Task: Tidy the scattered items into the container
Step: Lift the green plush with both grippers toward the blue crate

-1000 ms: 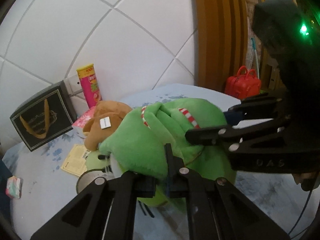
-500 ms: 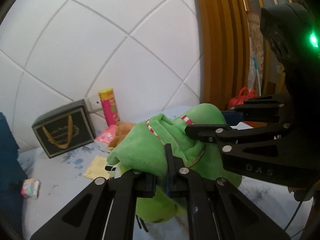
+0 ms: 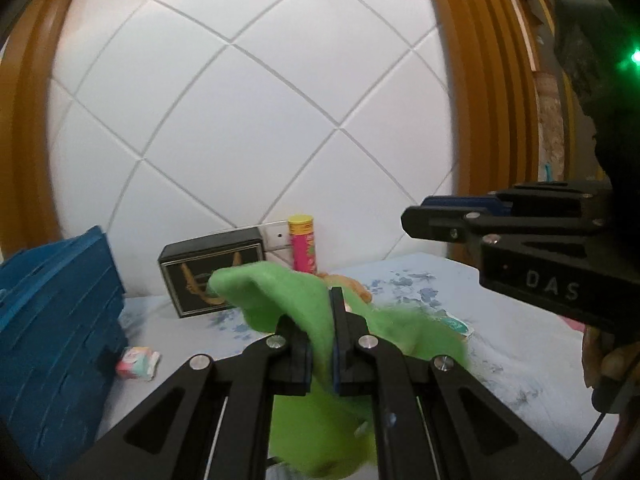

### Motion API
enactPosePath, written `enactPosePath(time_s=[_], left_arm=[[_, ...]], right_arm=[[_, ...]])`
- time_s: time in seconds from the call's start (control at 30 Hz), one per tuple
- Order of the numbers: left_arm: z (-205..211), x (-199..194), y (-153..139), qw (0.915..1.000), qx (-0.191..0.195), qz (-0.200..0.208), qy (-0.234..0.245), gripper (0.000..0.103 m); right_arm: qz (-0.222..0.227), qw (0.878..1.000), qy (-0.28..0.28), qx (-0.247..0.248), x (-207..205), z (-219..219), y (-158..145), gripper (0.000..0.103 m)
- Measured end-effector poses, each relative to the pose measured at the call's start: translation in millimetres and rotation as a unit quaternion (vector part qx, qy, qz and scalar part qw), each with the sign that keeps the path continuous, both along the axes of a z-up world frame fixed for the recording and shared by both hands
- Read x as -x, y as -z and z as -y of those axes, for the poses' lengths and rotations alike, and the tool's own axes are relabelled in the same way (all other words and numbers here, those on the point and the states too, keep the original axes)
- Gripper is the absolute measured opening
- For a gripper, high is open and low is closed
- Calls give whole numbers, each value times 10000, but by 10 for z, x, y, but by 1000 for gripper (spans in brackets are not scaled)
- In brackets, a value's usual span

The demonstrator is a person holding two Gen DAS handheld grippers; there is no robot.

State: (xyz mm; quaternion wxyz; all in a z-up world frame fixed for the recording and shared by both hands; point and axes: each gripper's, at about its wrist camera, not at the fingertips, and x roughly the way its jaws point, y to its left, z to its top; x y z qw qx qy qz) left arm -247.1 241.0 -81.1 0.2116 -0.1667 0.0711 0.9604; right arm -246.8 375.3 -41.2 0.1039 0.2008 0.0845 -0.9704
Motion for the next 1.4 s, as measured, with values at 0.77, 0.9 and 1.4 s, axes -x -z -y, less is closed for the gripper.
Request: enactPosePath(time_s=[0.77,0.9,1.4], left_arm=[[1678,-60,940,9964,152,825,-127,6],[1748,-20,1011,9960,59,880,-153,7],[1995,44,1118,9944,-172,914,-506,7]], right_arm=[[1768,9712,-1490,-578,-565,1973,2074,102],[2272,9615,-1513,-327,-227,2198,2437,102],[2466,9534,-1714,-281,41,2220,2606,103]])
